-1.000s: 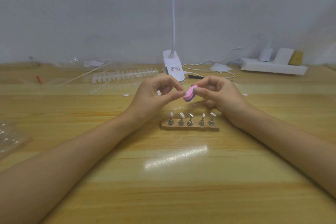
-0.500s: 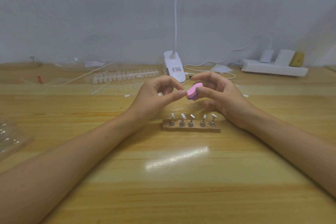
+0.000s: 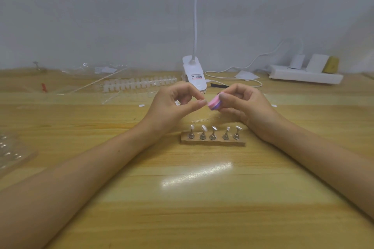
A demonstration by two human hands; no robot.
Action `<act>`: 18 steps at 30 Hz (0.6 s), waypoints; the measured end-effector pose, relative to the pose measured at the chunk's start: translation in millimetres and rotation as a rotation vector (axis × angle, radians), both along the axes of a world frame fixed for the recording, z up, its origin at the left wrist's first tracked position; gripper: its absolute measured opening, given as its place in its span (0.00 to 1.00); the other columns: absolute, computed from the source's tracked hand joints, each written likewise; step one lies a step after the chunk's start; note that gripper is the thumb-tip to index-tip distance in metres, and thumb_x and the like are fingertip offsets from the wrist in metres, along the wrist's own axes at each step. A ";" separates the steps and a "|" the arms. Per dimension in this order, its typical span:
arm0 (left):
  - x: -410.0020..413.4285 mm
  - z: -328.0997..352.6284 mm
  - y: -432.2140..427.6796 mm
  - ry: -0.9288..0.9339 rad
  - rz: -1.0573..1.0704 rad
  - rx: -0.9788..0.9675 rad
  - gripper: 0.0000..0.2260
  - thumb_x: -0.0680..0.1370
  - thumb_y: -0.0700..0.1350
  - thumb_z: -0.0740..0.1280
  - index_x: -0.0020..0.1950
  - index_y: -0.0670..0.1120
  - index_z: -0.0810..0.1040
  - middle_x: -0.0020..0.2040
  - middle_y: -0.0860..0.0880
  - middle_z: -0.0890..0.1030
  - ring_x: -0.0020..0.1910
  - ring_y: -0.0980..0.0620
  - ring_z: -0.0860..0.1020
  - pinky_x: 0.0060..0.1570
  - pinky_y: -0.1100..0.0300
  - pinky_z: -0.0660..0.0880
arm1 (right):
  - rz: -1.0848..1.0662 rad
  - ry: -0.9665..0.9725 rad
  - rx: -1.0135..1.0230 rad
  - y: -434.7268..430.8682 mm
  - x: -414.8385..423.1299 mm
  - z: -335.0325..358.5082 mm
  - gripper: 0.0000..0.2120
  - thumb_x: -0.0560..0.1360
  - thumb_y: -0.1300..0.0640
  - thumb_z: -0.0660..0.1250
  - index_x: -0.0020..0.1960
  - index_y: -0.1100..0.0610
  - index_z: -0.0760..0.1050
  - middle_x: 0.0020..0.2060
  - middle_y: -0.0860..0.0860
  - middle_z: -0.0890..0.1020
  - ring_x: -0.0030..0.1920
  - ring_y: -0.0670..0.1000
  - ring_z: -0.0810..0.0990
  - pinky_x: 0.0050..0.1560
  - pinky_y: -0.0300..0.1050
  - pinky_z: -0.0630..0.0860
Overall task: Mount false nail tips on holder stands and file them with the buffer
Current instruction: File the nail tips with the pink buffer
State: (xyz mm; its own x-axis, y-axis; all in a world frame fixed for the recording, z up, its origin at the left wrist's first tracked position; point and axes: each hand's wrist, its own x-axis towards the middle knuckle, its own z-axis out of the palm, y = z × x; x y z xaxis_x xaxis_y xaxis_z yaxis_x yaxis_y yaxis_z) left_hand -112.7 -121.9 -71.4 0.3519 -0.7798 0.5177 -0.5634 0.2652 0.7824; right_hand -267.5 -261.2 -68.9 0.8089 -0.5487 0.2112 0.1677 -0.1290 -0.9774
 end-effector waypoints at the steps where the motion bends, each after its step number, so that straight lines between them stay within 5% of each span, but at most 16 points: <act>1: 0.2 -0.2 0.1 0.001 0.007 0.000 0.04 0.74 0.44 0.75 0.41 0.48 0.82 0.31 0.49 0.66 0.33 0.56 0.67 0.41 0.62 0.65 | -0.016 -0.018 0.028 -0.1 0.3 0.2 0.10 0.70 0.55 0.73 0.46 0.59 0.76 0.49 0.63 0.85 0.52 0.59 0.85 0.53 0.49 0.81; 5: 0.1 0.2 0.7 0.004 0.013 0.004 0.04 0.74 0.43 0.74 0.40 0.46 0.82 0.30 0.51 0.65 0.32 0.57 0.66 0.39 0.63 0.64 | 0.111 0.053 -0.087 3.7 0.0 -1.2 0.09 0.72 0.55 0.75 0.46 0.58 0.77 0.47 0.60 0.87 0.50 0.57 0.86 0.48 0.46 0.83; 8: 0.5 -0.2 -0.1 0.026 0.017 0.011 0.05 0.74 0.43 0.75 0.39 0.48 0.81 0.30 0.50 0.65 0.32 0.57 0.65 0.38 0.64 0.63 | -0.018 -0.065 0.013 0.1 0.3 -0.9 0.10 0.70 0.56 0.74 0.46 0.59 0.76 0.46 0.59 0.87 0.49 0.54 0.86 0.47 0.41 0.81; 12: -0.4 0.1 0.0 0.025 0.011 0.007 0.05 0.74 0.43 0.75 0.39 0.47 0.81 0.29 0.53 0.65 0.32 0.57 0.65 0.37 0.65 0.62 | 0.118 0.040 -0.105 3.4 0.0 -3.0 0.09 0.72 0.55 0.76 0.46 0.56 0.78 0.46 0.57 0.87 0.49 0.56 0.87 0.44 0.43 0.82; 15: 0.4 -1.0 -0.8 0.027 0.019 0.018 0.06 0.74 0.43 0.75 0.38 0.49 0.80 0.29 0.53 0.64 0.31 0.57 0.65 0.38 0.64 0.63 | -0.023 -0.052 -0.019 0.8 -0.6 -1.5 0.12 0.70 0.54 0.75 0.49 0.58 0.76 0.48 0.57 0.87 0.52 0.55 0.86 0.47 0.44 0.81; 18: 0.7 -0.8 -0.6 0.023 0.013 0.017 0.06 0.74 0.43 0.75 0.38 0.48 0.80 0.29 0.52 0.64 0.32 0.56 0.65 0.37 0.64 0.62 | 0.052 0.028 -0.077 2.0 -1.0 -2.0 0.11 0.72 0.57 0.76 0.48 0.60 0.76 0.47 0.57 0.87 0.50 0.57 0.87 0.45 0.46 0.83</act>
